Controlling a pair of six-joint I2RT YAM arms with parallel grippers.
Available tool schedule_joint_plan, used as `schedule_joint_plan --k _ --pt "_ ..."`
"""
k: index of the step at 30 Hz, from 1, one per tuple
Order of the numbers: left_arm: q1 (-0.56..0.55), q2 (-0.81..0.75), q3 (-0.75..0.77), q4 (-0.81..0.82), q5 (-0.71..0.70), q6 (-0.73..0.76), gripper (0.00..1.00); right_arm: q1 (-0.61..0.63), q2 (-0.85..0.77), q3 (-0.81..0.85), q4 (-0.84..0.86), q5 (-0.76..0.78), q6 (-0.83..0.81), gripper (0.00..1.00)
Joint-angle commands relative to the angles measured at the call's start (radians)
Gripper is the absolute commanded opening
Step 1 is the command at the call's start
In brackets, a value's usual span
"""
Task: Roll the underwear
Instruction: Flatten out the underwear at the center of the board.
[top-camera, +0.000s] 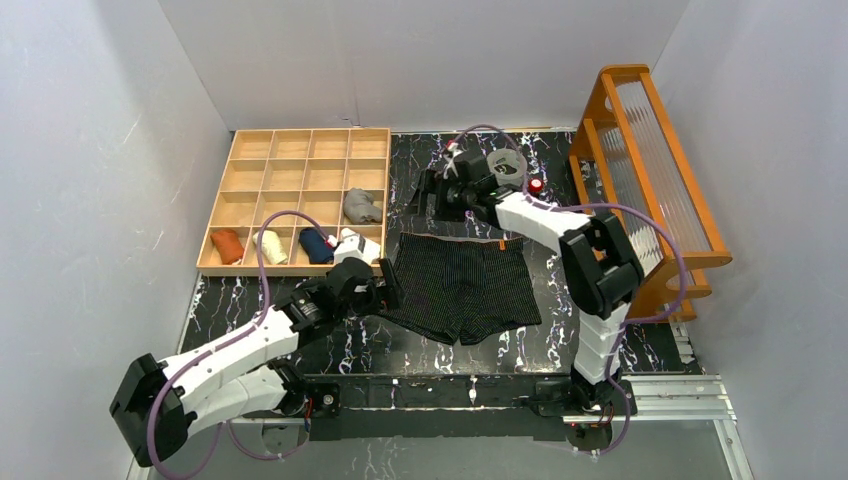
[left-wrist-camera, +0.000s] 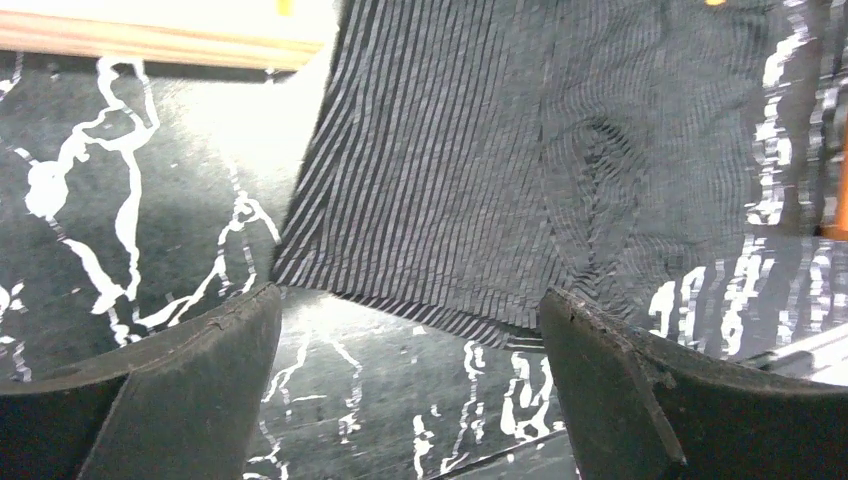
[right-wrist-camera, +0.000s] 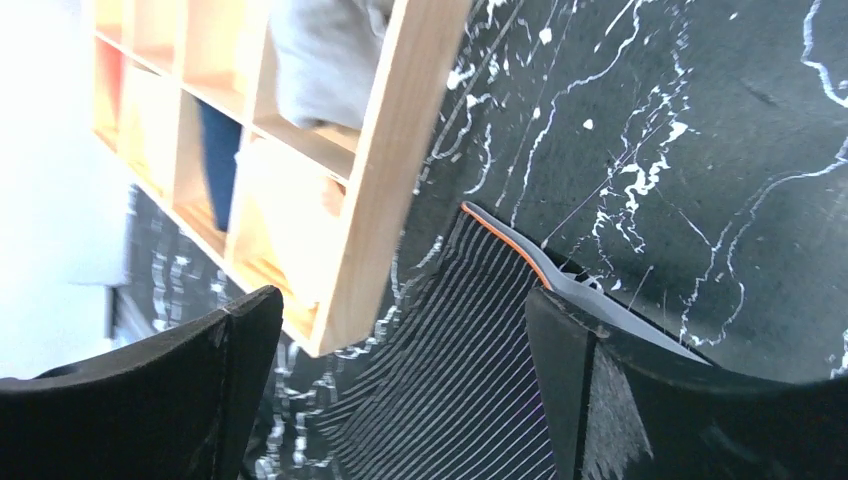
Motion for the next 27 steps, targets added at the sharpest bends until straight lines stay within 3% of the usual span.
schedule_joint_plan --k 1,4,6,8,11,13,15,19,25,27 --pt "0.031 0.057 0.035 -0.181 -0.02 0.069 0.98 -0.084 -0.085 -0.076 0.105 -0.052 0.169 0.99" --pt "0.06 0.088 0.034 -0.19 0.014 0.094 0.97 -0.174 -0.068 -0.181 0.357 -0.3 0.341 0.99" --pt "0.1 0.091 0.022 -0.173 0.056 0.108 0.9 -0.197 -0.026 -0.15 0.36 -0.371 0.336 0.89" --pt "0.161 0.093 0.013 -0.146 0.13 0.135 0.83 -0.174 -0.011 -0.063 0.156 -0.292 0.22 0.84" --pt "0.239 0.12 0.022 -0.123 0.232 0.193 0.71 -0.128 -0.033 -0.04 0.07 -0.13 0.156 0.75" --pt "0.262 0.149 0.03 -0.103 0.293 0.222 0.68 -0.109 -0.031 -0.023 0.013 -0.079 0.139 0.6" --pt "0.275 0.188 0.044 -0.104 0.321 0.235 0.6 -0.093 -0.007 0.011 -0.06 -0.04 0.118 0.52" --pt "0.296 0.23 0.038 -0.125 0.325 0.223 0.52 -0.042 0.009 0.053 -0.164 0.085 0.069 0.51" --pt "0.313 0.268 0.023 -0.042 0.397 0.223 0.52 0.028 0.009 0.104 -0.239 0.244 0.028 0.5" --pt "0.313 0.299 0.022 -0.013 0.411 0.221 0.46 0.047 0.009 0.112 -0.246 0.263 0.015 0.5"
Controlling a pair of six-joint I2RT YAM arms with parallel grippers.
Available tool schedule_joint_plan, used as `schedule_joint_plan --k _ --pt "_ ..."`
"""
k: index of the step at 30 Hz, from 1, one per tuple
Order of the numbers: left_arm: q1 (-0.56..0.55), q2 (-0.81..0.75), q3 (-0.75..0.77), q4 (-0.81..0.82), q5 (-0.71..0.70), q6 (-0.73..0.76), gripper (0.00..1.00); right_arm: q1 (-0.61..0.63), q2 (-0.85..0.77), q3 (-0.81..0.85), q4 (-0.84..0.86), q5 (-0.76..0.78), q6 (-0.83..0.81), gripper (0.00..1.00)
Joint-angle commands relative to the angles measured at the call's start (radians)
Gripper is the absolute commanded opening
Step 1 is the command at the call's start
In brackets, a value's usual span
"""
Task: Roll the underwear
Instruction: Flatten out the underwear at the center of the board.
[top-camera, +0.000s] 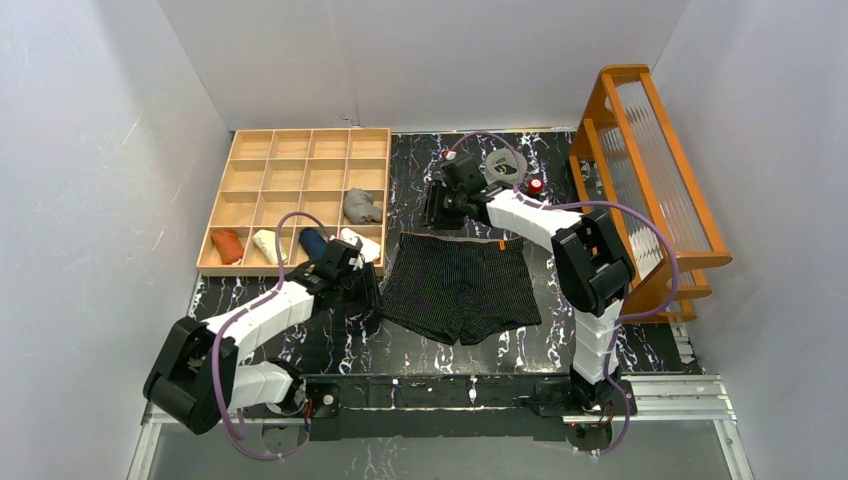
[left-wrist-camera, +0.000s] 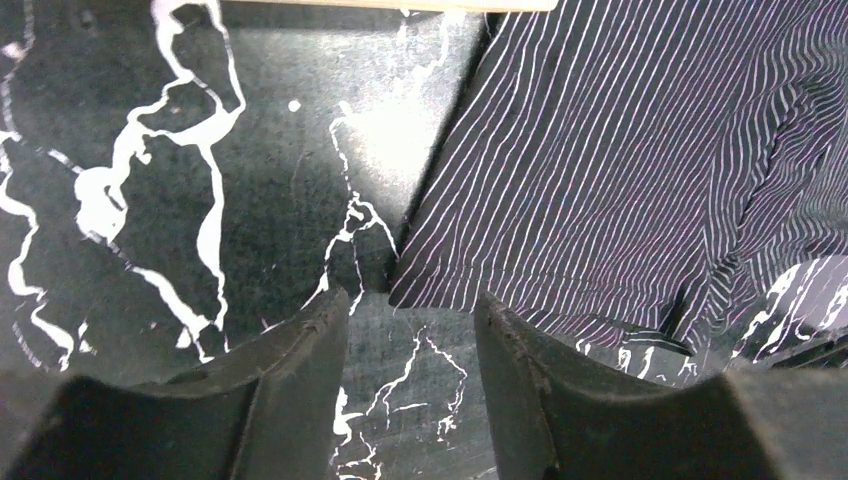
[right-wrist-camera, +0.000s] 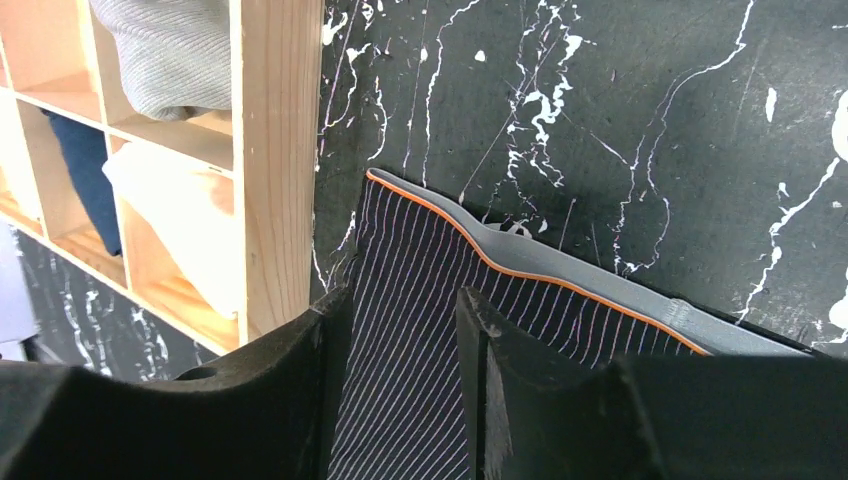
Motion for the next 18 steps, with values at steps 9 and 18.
schedule_joint_plan --k 9,18 --pt "0.008 0.073 -0.028 0.047 0.026 -0.006 0.33 0.108 0.035 0.138 -0.125 0.243 -0.105 0.5" --pt "0.008 0.101 -0.071 0.089 0.005 0.015 0.16 0.174 0.117 0.224 -0.187 0.322 -0.114 0.5"
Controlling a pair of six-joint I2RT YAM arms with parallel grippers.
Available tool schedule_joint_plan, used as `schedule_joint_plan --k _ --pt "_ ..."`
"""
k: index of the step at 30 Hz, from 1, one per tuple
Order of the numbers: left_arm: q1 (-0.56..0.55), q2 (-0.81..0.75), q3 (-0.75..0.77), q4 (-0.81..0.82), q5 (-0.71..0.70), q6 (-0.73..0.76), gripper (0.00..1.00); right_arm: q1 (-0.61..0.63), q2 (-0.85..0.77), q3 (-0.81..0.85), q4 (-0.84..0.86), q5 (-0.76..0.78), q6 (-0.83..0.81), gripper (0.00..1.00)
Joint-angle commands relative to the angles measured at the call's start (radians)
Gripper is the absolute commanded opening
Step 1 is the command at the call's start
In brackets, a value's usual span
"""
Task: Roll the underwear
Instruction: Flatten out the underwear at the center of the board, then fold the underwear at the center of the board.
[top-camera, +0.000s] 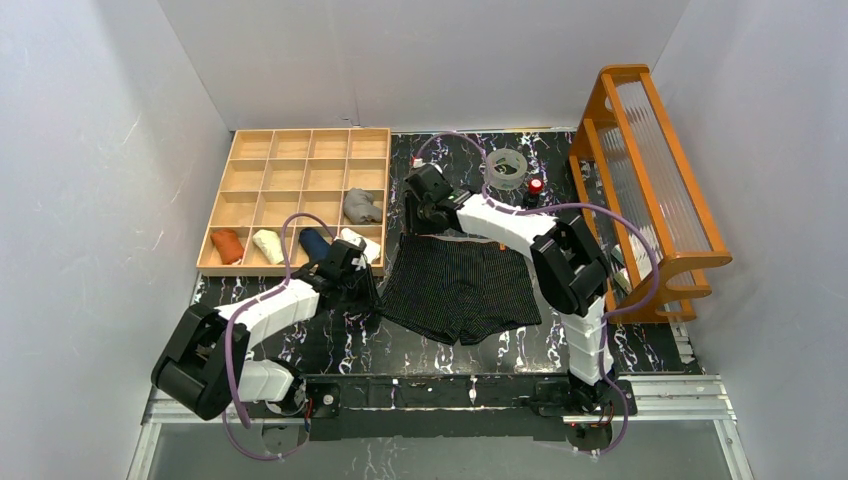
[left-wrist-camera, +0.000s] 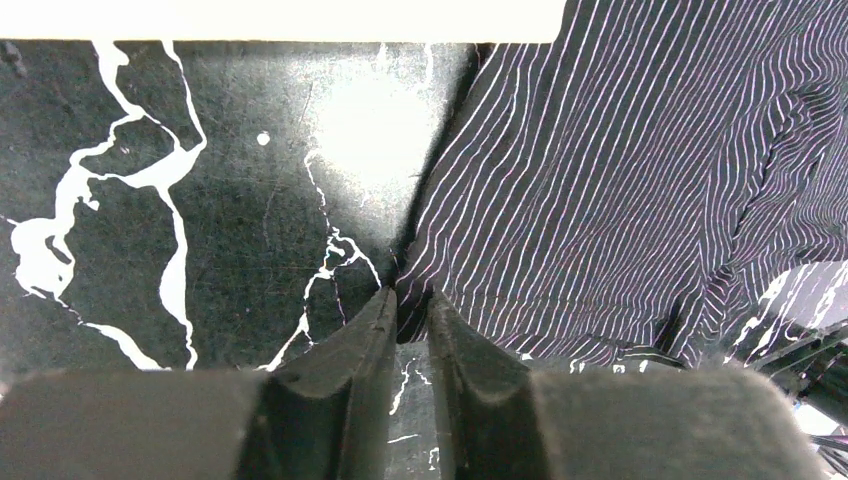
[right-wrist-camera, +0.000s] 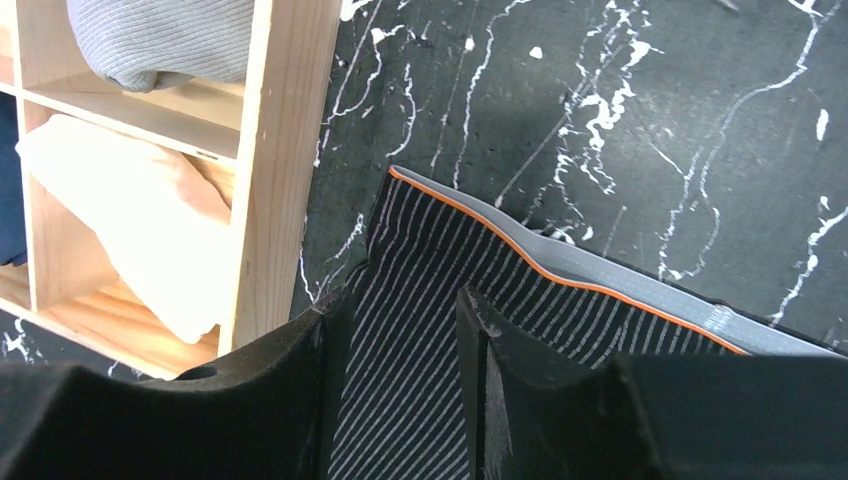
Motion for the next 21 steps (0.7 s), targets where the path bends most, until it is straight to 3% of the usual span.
schedule_joint_plan --k 1,11,21 --pt "0.003 -0.001 -0.063 -0.011 -0.029 0.02 0.14 0.03 0.056 0.097 -0.054 0.072 -0.013 0.51" --pt "0.003 -0.008 -0.092 0.041 0.032 0.028 0.0 0.063 0.199 0.264 -0.126 0.145 -0.014 0.5" --pt "0.003 -0.013 -0.08 0.039 0.032 0.03 0.0 0.073 0.313 0.353 -0.169 0.174 -0.02 0.45"
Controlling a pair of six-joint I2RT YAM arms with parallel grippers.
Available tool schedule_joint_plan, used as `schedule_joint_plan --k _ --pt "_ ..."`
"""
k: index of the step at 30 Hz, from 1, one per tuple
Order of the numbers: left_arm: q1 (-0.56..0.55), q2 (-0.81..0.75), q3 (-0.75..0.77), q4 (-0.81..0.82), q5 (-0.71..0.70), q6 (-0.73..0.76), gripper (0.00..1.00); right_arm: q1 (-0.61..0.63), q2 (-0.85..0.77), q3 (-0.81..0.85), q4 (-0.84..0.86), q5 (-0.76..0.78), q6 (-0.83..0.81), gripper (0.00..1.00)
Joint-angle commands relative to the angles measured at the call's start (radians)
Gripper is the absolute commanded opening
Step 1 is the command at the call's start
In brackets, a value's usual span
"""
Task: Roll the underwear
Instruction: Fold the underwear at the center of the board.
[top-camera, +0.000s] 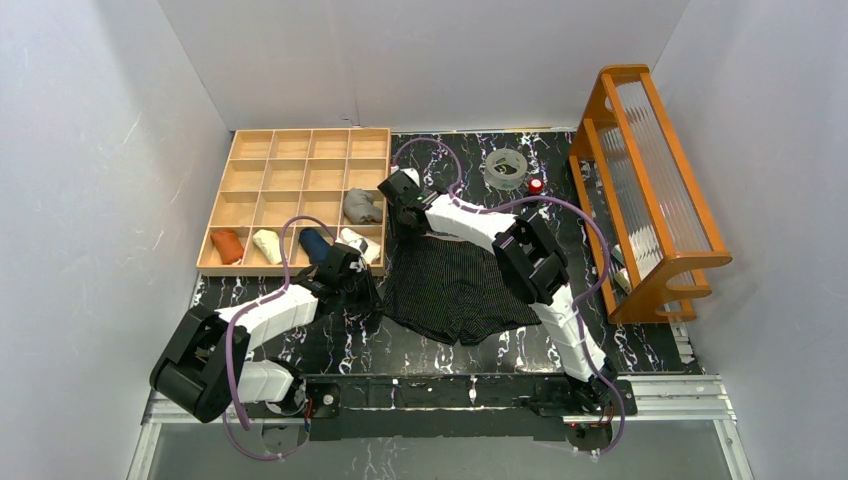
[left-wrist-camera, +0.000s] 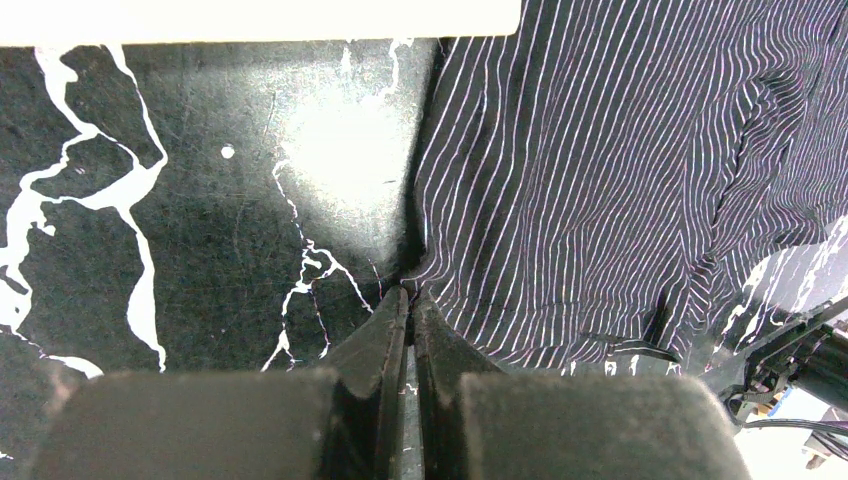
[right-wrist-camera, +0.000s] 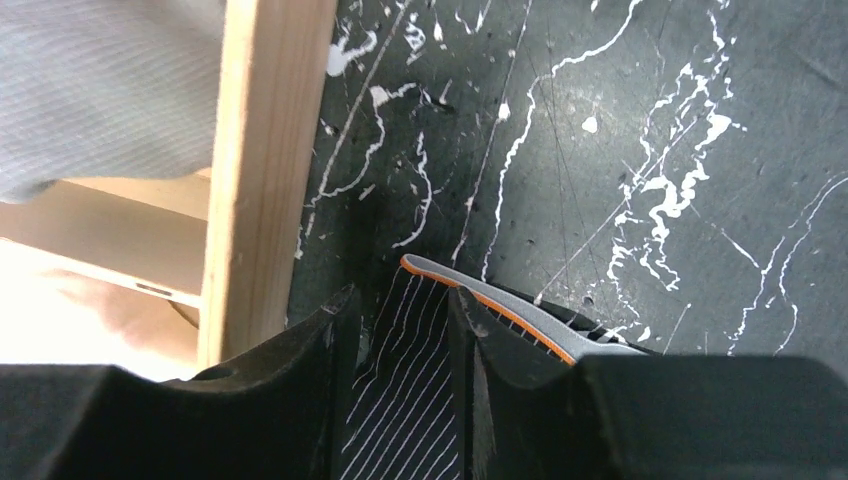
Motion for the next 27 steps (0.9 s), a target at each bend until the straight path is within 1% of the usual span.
schedule_joint_plan --k 1,2,5,6,7,15,17,19,21,26,27 --pt "0.002 0.002 -0.021 -0.073 -0.008 0.023 0.0 0.012 0.044 0.052 -0.033 0.05 -0.006 0.43" --pt "0.002 0.001 -0.018 -0.076 -0.009 0.024 0.0 0.014 0.053 0.054 -0.035 0.06 -0.01 0.41" --pt "0.002 -0.002 -0.009 -0.086 -0.006 0.027 0.0 0.025 0.081 0.06 -0.057 0.099 -0.008 0.38" --pt "0.002 -0.004 -0.006 -0.089 -0.006 0.03 0.0 0.031 0.088 0.057 -0.057 0.118 -0.01 0.34" --pt "0.002 -0.005 -0.002 -0.093 -0.005 0.032 0.0 0.038 0.094 0.053 -0.058 0.137 -0.013 0.33" --pt "0.002 -0.045 0.018 -0.141 -0.027 0.037 0.0 0.079 0.122 0.021 -0.058 0.227 -0.014 0.31" --pt "0.002 -0.054 0.018 -0.145 -0.033 0.036 0.0 0.085 0.131 0.023 -0.061 0.242 -0.013 0.29" --pt "0.002 -0.057 0.019 -0.146 -0.033 0.033 0.0 0.093 0.137 0.025 -0.065 0.262 -0.01 0.25" --pt "0.002 -0.055 0.02 -0.146 -0.032 0.033 0.0 0.094 0.137 0.027 -0.064 0.269 -0.008 0.22" --pt "0.002 -0.048 0.03 -0.137 -0.029 0.031 0.0 0.095 0.137 0.066 -0.073 0.262 -0.025 0.09" --pt "0.002 -0.05 0.034 -0.135 -0.022 0.031 0.0 0.095 0.133 0.078 -0.073 0.252 -0.033 0.08"
